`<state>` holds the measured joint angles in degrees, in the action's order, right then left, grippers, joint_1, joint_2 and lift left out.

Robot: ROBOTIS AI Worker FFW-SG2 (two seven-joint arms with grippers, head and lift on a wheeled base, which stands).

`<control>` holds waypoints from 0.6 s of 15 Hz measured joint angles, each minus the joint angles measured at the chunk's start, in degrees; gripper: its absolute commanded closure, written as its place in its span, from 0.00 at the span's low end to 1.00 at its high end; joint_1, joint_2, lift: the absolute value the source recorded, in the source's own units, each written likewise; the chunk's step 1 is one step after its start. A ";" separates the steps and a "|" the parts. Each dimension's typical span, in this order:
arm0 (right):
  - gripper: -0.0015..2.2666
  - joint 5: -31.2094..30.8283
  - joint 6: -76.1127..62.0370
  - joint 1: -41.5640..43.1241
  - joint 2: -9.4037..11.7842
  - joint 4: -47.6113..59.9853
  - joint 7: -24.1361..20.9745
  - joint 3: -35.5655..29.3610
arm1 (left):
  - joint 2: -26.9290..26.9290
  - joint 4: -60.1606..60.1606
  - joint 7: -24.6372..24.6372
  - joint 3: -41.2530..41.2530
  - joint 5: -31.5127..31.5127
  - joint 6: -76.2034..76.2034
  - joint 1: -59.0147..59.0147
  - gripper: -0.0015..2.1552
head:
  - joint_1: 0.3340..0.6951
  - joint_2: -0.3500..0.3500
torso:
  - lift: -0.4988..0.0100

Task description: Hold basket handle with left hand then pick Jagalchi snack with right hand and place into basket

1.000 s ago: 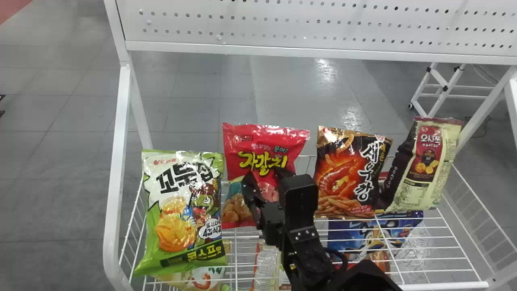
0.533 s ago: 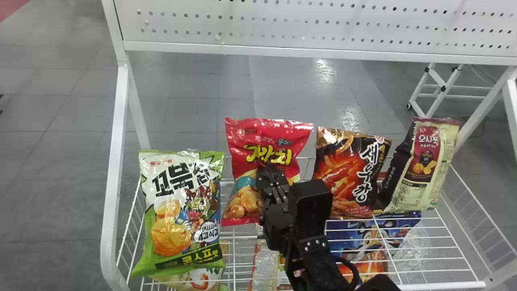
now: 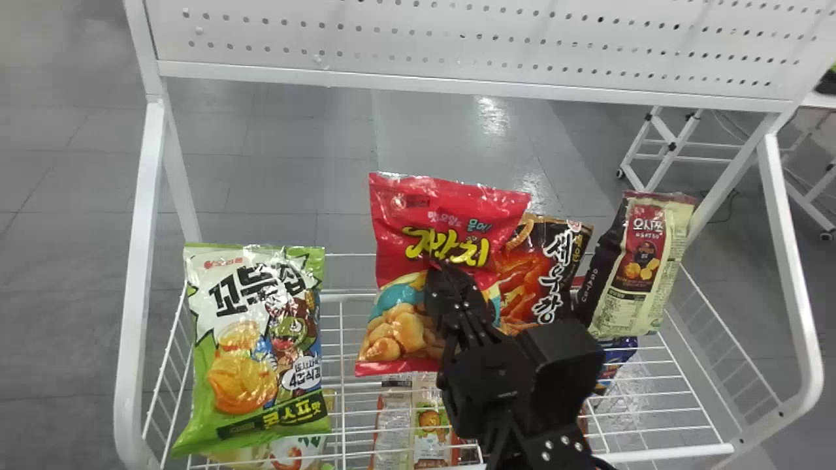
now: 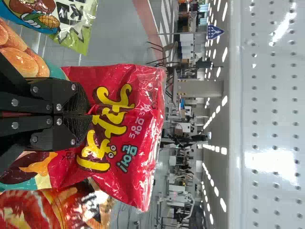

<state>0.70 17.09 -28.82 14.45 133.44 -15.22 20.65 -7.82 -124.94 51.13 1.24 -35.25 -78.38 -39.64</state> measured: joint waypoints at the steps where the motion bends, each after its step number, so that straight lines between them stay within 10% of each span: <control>1: 0.86 0.08 1.07 -1.84 1.07 2.82 -0.04 -0.53 | 0.00 0.07 0.05 -0.01 -0.03 0.01 0.00 0.65 | 1.00 0.16 | 0.96; 9: 0.86 0.58 29.16 -11.67 8.24 20.97 0.67 -4.90 | 0.58 1.09 0.73 0.12 -0.34 1.61 -0.35 0.65 | 1.00 0.00 | 0.96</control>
<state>1.29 46.25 -40.49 22.69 154.42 -14.55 15.76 -7.25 -123.84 51.87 1.37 -35.60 -76.78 -39.99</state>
